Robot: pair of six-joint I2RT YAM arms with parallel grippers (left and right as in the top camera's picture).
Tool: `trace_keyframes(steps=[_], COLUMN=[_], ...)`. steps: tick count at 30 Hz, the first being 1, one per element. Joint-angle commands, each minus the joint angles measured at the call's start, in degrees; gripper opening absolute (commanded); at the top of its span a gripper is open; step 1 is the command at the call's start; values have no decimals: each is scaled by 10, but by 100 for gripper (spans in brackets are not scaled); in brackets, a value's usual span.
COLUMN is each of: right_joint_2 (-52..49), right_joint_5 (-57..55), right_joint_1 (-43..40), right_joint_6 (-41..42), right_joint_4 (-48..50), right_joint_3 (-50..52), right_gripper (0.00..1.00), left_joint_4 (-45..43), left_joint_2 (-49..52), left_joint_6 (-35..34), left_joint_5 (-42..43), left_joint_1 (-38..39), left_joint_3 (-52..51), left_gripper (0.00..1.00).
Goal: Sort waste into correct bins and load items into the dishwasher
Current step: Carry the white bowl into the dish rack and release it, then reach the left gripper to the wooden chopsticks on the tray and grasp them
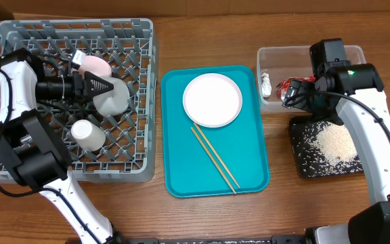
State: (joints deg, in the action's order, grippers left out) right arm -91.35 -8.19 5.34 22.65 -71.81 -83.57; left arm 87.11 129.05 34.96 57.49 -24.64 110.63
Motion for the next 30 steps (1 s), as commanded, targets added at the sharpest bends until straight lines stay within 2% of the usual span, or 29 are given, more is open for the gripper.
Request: trace_keyframes(steps=[1, 4, 5, 6, 9, 14, 22, 25, 28, 30], right_joint_2=[12, 12, 12, 12, 12, 12, 12, 12, 12, 12], right_joint_5=[-8, -8, -8, -8, -8, -8, -8, -8, -8, -7], right_joint_1=[0, 0, 0, 0, 0, 0, 0, 0, -2, -10], right_joint_6=[-1, -2, -2, -1, -2, -2, -2, -1, 4, 16], right_joint_4=[1, 1, 1, 1, 1, 1, 0, 0, -3, -5], right_joint_3=[-16, -16, -16, -16, -16, -16, -16, -16, -16, -16], right_gripper=[100, 100, 100, 100, 100, 100, 100, 100, 100, 100], left_joint_4=[13, 16, 16, 14, 2, -28, -28, -32, -32, -28], left_joint_2=[-30, -61, -71, -88, -124, -160, -160, -160, -160, -160], left_joint_6=[7, 6, 3, -6, -26, -107, -141, -167, -225, -294], left_joint_5=[-7, -7, -9, -15, -54, -198, -209, -247, -306, -327], left_joint_1=[-2, 3, 6, 10, 25, 65, 107, 147, 195, 228], left_joint_3=[54, 81, 87, 93, 94, 94, 94, 94, 94, 94], left_gripper=[72, 81, 88, 100, 100, 100, 100, 100, 100, 100])
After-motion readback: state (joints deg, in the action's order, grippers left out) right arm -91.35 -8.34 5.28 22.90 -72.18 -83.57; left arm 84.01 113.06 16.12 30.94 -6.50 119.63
